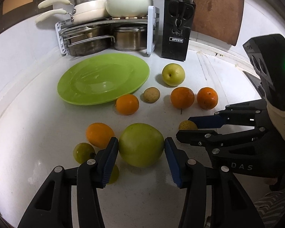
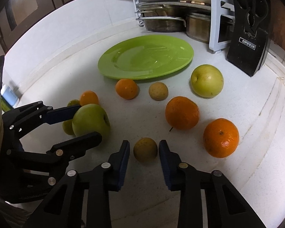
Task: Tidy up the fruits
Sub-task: 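Grasp the large green pear with the left tool while the right tool grasps a small brown fruit, then carry both fruits onto the green plate and open both tools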
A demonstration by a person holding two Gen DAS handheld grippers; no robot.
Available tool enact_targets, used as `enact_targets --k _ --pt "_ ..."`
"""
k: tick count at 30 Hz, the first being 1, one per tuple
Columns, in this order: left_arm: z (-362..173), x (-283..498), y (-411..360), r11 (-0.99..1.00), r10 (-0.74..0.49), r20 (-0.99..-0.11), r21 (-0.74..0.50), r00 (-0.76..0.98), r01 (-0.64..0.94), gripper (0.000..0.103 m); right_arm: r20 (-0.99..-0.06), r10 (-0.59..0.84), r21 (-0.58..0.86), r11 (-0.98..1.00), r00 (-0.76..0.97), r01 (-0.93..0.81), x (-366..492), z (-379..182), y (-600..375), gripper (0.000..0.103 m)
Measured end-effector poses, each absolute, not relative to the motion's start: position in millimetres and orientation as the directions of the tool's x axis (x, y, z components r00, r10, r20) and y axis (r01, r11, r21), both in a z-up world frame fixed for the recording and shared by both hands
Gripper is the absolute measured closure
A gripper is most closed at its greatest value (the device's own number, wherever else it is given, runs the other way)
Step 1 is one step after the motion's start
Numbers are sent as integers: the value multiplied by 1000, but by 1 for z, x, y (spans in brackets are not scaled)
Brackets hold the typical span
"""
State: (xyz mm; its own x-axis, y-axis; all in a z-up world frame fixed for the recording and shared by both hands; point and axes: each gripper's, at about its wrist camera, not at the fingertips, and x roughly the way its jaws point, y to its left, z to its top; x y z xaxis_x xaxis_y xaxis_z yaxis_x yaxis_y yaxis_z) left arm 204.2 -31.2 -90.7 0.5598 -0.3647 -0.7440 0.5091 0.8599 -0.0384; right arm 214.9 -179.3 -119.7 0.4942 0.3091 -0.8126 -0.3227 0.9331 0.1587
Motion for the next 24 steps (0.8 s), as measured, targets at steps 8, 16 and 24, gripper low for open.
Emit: enact_targets --k 8,16,24 --pt "-85 203 -24 879 -361 -733 -60 576 474 54 -794 314 152 931 520 -331 212 -113 -183 76" --pt "-62 210 -18 899 -347 -692 -55 632 434 54 -743 338 162 928 577 -336 222 -92 -187 76" --pt "-42 236 -8 920 -315 -653 -31 689 391 54 -696 335 136 930 635 -342 256 -69 -184 76"
